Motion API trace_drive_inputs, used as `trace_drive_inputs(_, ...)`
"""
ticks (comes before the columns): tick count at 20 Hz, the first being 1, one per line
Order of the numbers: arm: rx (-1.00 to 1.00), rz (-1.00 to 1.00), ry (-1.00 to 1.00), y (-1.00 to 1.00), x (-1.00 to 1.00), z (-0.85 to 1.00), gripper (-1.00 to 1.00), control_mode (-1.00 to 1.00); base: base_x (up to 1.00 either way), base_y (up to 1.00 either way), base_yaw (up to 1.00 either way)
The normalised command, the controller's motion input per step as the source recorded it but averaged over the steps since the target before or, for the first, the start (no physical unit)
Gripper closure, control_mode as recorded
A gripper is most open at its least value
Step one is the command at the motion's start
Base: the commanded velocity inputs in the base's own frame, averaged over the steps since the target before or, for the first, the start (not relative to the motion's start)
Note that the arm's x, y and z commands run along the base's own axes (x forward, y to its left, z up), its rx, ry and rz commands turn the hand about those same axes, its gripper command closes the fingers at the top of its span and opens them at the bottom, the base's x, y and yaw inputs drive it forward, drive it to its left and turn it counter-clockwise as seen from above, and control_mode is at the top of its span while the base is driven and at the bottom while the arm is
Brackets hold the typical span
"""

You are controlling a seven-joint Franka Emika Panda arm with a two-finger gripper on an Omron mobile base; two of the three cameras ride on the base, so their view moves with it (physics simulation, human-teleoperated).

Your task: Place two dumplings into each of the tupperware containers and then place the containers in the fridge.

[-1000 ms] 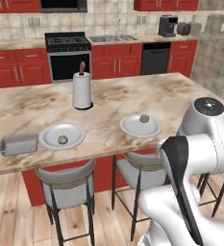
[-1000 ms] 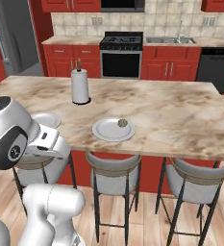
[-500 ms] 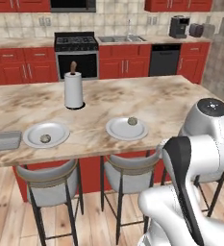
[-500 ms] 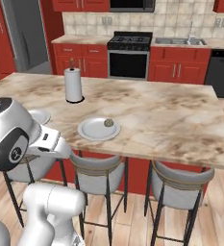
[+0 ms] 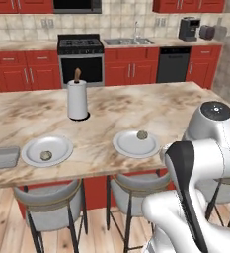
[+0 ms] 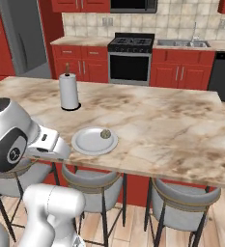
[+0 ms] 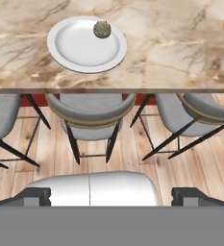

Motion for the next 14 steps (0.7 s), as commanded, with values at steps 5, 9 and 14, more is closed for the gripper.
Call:
trace_drive_inputs(5,0.00,0.00,0.00,0.00,0.00,0.00,-1.00,1.00,0.58,-0.25,0.03)
trace_drive_inputs(9,0.00,0.00,0.00,0.00,0.00,0.00,-1.00,1.00,0.64,-0.25,0.03)
trace_drive_inputs(14,0.11,0.00,0.05,-0.17,0.78,0.00,-1.00,-1.00,0.15,-0.04,0.00)
